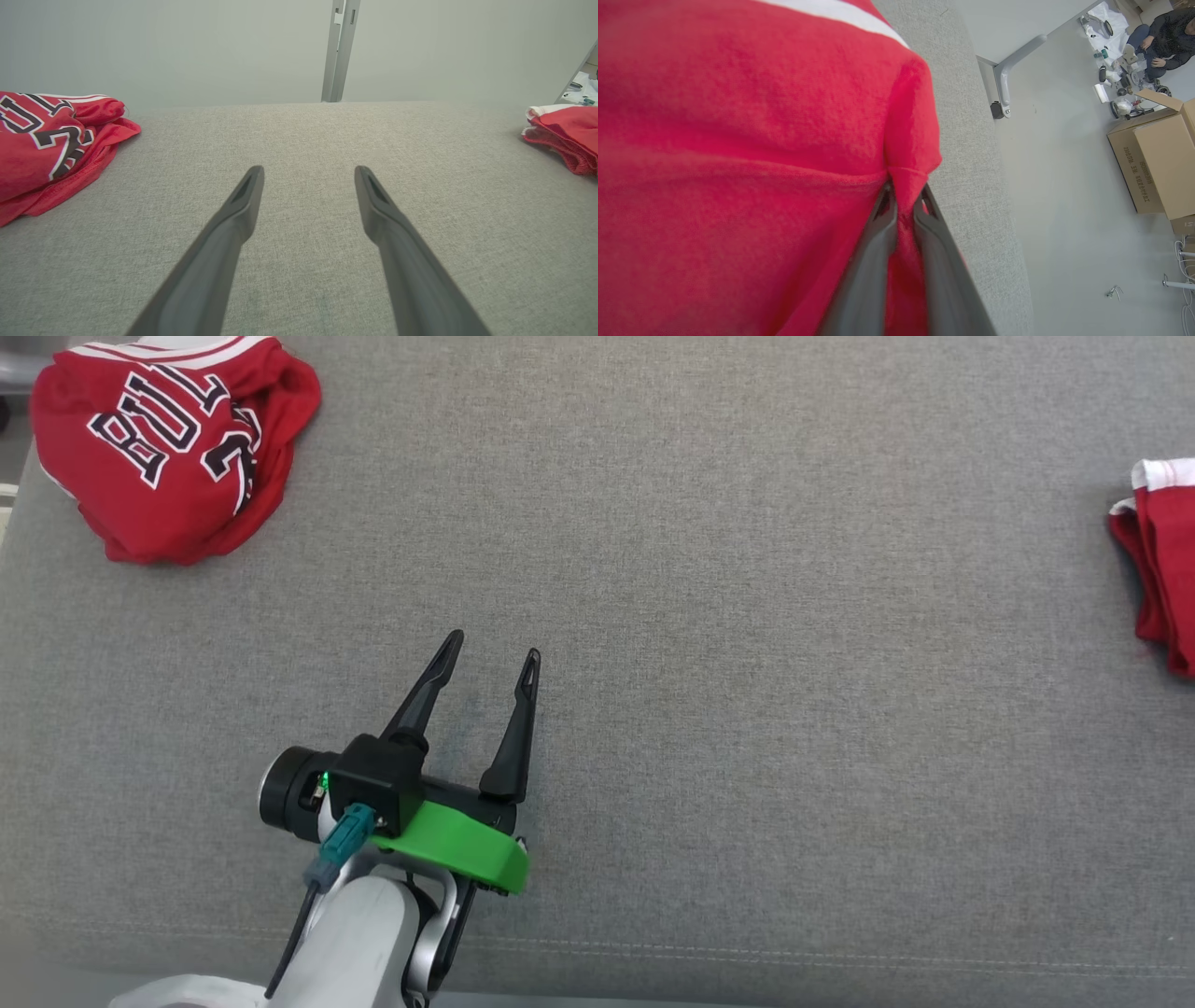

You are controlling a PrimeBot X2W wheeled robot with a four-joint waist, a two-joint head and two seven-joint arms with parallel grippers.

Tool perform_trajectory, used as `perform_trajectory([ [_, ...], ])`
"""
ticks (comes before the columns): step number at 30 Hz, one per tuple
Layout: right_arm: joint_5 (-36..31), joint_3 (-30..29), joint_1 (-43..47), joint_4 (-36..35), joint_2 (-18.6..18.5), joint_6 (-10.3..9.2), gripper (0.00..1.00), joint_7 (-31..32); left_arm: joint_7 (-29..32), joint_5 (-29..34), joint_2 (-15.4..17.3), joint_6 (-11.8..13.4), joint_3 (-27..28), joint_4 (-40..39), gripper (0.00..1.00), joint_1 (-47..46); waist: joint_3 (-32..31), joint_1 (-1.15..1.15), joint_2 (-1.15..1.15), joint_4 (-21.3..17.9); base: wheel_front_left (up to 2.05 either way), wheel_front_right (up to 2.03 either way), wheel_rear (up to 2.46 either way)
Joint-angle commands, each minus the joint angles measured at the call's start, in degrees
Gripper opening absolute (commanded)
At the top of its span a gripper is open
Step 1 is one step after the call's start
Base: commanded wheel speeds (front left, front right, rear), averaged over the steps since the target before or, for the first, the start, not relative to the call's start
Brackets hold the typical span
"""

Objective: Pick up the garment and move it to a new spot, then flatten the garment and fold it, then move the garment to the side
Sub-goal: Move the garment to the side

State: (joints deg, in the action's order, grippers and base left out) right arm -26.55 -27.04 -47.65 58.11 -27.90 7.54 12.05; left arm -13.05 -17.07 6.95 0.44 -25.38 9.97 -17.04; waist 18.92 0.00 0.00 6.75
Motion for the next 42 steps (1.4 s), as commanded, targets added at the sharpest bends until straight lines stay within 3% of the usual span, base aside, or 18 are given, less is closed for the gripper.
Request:
perform_trajectory([
  [1,-0.3,0.0,0.0,-0.4,-0.7,-0.1,0.0,-0.5,0.3,0.4,0.7,0.2,0.1,-0.5,1.0,-0.6,1.3,0.0,0.0,0.8,0.0,0.0,0.0],
  [3,0.2,-0.6,0.2,-1.1,-1.4,-0.1,0.0,-0.9,0.6,0.4,0.9,0.6,0.1,-1.3,1.0,-0.5,1.8,0.0,0.0,1.0,0.0,0.0,0.0],
  [4,0.3,-0.7,0.4,-1.3,-1.4,-0.1,0.13,-1.4,0.7,0.4,1.1,0.6,0.1,-1.5,1.0,-0.3,1.9,0.0,0.0,1.1,0.0,0.0,0.0],
  [5,0.5,-0.6,0.6,-1.6,-1.2,-0.1,0.89,-2.0,0.8,0.4,1.2,0.6,0.2,-1.7,1.0,-0.2,2.0,0.0,0.0,1.1,0.0,0.0,0.0],
  [6,0.4,-0.8,0.9,-1.9,-1.1,-0.1,1.0,-2.5,0.8,0.3,1.3,0.6,0.2,-1.8,1.0,-0.2,2.1,0.0,0.0,1.1,0.0,0.0,0.0],
  [13,-2.3,-0.7,3.7,-4.9,0.4,-0.1,1.0,-8.2,0.3,-0.4,0.9,1.1,0.0,-1.4,1.0,0.0,-0.3,0.0,0.0,1.2,0.0,0.0,0.0],
  [24,2.3,-1.7,8.1,-8.5,7.3,-0.1,1.0,-22.6,-1.0,-1.4,1.1,0.7,0.5,0.5,1.0,1.6,-7.9,0.0,0.0,0.9,0.0,0.0,0.0],
  [28,8.3,-1.9,11.1,-11.9,13.3,-0.1,1.0,-26.1,-1.0,-1.4,1.1,3.9,2.4,2.7,1.0,3.0,-11.8,0.0,0.0,0.3,0.0,0.0,0.0],
  [32,15.7,-0.2,17.0,-16.4,19.9,-0.1,1.0,-26.9,-0.8,-2.5,1.2,5.2,3.5,4.4,1.0,4.6,-16.0,0.0,0.0,-0.1,0.0,0.0,0.0],
  [36,22.2,4.9,22.8,-19.9,23.1,-0.1,1.0,-27.1,-0.8,-4.3,1.6,5.5,4.8,4.8,1.0,6.5,-19.5,0.0,0.0,0.0,0.0,0.0,0.0],
  [42,29.5,11.1,29.8,-26.8,24.6,-0.09,1.0,-24.9,-1.2,-6.8,2.4,4.7,6.6,4.4,1.0,9.0,-21.7,0.0,0.0,0.4,0.0,0.0,0.0],
])
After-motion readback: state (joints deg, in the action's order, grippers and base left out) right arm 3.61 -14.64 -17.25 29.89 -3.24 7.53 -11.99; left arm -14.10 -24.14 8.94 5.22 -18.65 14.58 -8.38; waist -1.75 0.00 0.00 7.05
